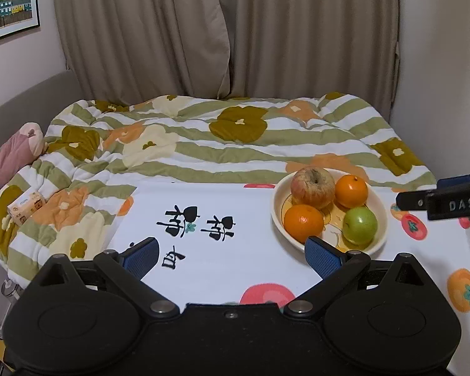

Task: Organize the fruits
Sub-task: 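Move both tools back toward the kiwi and remaining green apple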

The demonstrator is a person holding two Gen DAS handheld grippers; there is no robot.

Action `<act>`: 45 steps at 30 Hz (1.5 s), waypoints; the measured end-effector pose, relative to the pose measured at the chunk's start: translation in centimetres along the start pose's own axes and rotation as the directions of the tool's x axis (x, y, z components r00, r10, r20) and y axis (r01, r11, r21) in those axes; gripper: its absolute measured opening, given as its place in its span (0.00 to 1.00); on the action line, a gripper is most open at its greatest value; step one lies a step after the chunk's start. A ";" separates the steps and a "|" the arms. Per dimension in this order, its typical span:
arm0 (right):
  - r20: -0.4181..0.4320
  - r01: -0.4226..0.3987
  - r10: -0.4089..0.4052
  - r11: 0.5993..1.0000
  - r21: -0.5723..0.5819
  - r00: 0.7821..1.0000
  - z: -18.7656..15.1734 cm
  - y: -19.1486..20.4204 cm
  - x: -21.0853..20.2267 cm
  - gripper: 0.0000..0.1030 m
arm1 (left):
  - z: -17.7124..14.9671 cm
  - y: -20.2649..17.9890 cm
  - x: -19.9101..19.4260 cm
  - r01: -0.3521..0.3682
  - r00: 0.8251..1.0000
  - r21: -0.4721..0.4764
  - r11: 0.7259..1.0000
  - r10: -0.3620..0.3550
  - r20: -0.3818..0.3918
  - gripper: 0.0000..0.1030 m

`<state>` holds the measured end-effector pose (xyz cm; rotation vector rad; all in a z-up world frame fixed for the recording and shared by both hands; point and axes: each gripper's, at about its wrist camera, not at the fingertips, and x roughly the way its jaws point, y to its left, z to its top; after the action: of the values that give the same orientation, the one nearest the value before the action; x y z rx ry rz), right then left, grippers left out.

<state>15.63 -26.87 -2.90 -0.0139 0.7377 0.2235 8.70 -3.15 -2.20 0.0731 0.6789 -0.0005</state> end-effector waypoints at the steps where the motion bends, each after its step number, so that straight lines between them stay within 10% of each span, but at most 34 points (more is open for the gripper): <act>1: 0.008 0.008 -0.008 1.000 0.008 1.000 -0.1 0.2 -0.6 1.00 | -0.2 0.3 -0.4 0.003 1.000 0.002 1.000 -0.003 0.003 0.98; 23: -0.021 0.045 -0.044 0.996 0.081 0.999 -6.3 8.3 -6.6 1.00 | -3.8 6.9 -2.5 0.163 0.987 0.241 0.957 -0.160 -0.032 1.00; 45: -0.128 -0.057 0.055 0.998 -0.012 0.990 -11.3 16.7 1.5 1.00 | -4.5 6.8 8.4 0.418 0.879 0.140 0.898 -0.360 -0.311 0.88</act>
<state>5.78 -11.27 -11.16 -0.0226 0.8648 0.2839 12.57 4.18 -10.51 0.1336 0.9664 -0.4607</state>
